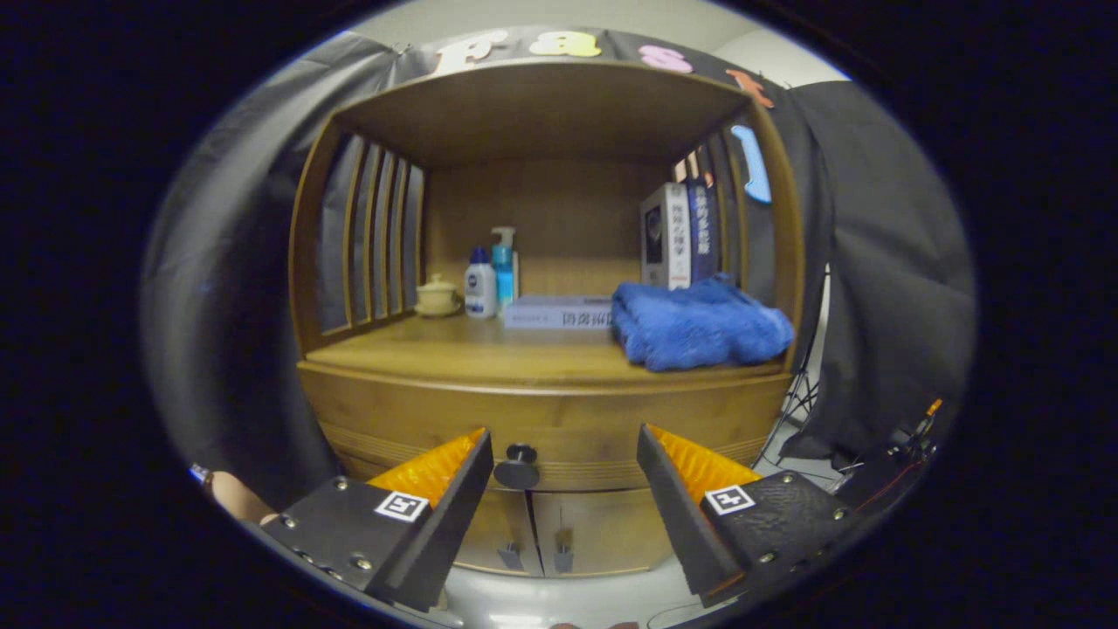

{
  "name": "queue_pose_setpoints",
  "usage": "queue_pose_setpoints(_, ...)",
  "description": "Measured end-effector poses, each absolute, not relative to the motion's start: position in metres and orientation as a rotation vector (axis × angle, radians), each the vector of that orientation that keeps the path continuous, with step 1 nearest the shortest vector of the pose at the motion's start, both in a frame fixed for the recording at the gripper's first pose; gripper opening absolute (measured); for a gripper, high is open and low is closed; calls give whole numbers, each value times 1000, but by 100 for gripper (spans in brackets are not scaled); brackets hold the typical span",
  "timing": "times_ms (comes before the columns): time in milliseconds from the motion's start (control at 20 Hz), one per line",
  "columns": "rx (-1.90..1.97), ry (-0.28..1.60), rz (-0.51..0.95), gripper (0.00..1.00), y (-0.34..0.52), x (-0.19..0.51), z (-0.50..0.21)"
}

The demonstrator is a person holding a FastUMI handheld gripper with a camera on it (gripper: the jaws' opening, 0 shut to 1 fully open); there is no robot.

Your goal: Pull open the drawer, take out the items inside it, and place them on the countertop above the cabinet.

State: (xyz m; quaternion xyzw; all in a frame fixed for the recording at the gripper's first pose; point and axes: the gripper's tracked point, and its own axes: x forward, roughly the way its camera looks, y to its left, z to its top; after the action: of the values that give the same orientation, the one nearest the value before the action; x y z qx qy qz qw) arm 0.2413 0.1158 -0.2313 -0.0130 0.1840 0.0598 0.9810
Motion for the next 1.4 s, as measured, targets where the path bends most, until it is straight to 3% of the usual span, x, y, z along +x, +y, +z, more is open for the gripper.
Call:
queue_pose_setpoints(100, -39, 405, 117, 99, 125, 256, -250)
queue_pose_setpoints(400, -59, 468, 139, 75, 143, 273, -281)
queue_pose_setpoints(700, -30, 514, 118, 44, 151, 279, -296)
queue_pose_setpoints(1000, 224, 514, 17, 39, 145, 279, -303)
queue_pose_setpoints(1050, 230, 514, 15, 31, 144, 275, -302)
queue_pose_setpoints(1400, 162, 570, 62, 31, 136, 229, -293)
